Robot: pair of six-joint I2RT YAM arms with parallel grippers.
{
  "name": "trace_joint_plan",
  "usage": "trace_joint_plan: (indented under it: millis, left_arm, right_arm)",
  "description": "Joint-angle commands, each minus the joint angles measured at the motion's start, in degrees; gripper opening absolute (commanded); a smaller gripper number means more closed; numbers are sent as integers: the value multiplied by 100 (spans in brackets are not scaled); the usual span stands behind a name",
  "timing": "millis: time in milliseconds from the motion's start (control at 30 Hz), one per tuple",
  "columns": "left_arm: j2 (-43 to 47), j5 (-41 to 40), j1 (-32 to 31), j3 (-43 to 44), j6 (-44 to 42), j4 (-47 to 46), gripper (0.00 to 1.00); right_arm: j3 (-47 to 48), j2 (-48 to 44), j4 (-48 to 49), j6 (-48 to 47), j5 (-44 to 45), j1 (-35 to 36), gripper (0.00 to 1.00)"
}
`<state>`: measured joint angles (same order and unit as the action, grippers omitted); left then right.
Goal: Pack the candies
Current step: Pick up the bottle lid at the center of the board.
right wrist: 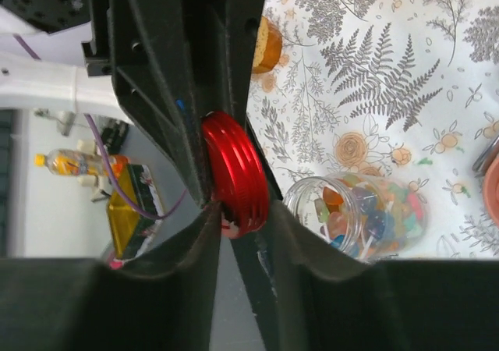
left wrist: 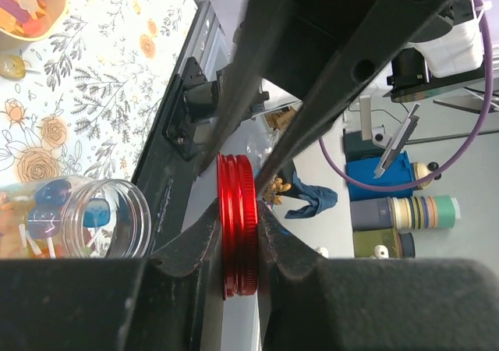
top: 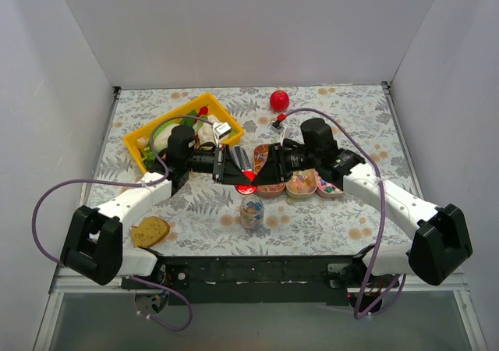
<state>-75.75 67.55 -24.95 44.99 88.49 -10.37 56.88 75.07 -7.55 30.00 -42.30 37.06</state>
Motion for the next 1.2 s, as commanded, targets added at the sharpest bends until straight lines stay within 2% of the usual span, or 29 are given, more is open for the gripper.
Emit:
trace_joint_plan:
  millis: [0, 33, 67, 133, 167, 200, 233, 267, 367, 700, 733, 800, 833, 967, 1133, 1167]
  left_arm:
    - [130, 224, -89, -34, 142, -334, 0]
    - [121, 198, -89, -69, 142, -334, 0]
    - [121, 180, -89, -96, 151, -334, 0]
    - [148, 145, -89, -148, 134, -325, 7]
    - [156, 92, -89, -210, 125, -316, 25]
    - [200, 31, -89, -228, 125, -282, 34]
    - [270, -22, -89, -245, -14, -142, 39]
    - [306, -188, -89, -228, -85, -28, 54]
    - [455, -583, -89, -105, -551, 614, 65]
    - [920, -1761, -89, -17, -1438, 2160, 73]
    - [973, -2285, -80, 1, -1483, 2284, 76]
    - [1114, -2718, -80, 9, -1632, 2521, 76]
    - [1167, -3304, -80, 27, -1616, 2609, 79]
    - [1439, -4273, -80, -34, -1642, 2847, 80]
    - [1625, -4180, -80, -263, -1703, 2804, 75]
    - [1616, -3988, -89, -341, -1729, 2795, 70]
  right_arm:
    - [-72, 8, 509, 155, -164, 30, 26]
    - [-116, -10, 500, 155, -164, 30, 15]
    - [-133, -18, 465, 147, -173, 30, 10]
    - [-151, -45, 404, 138, -199, 30, 1]
    - [-160, -62, 377, 155, -208, 30, 1]
    - [-169, -62, 308, 138, -234, 30, 1]
    - [-169, -62, 272, 147, -252, 21, 1]
    - [-169, -62, 246, 164, -296, 21, 1]
    - [-160, -71, 132, 243, -357, 21, 1]
    - [-406, -80, -71, 691, -911, -208, 1]
    - [-450, -71, -71, 726, -955, -225, 1]
    - [-485, -80, -89, 805, -1069, -243, 1]
    - [-503, -80, -123, 814, -1087, -252, 1]
    - [-564, -19, -422, 789, -1096, -269, 1]
    - [-591, 175, -861, 543, -1052, -269, 1]
    - [-591, 271, -940, 499, -1078, -269, 1]
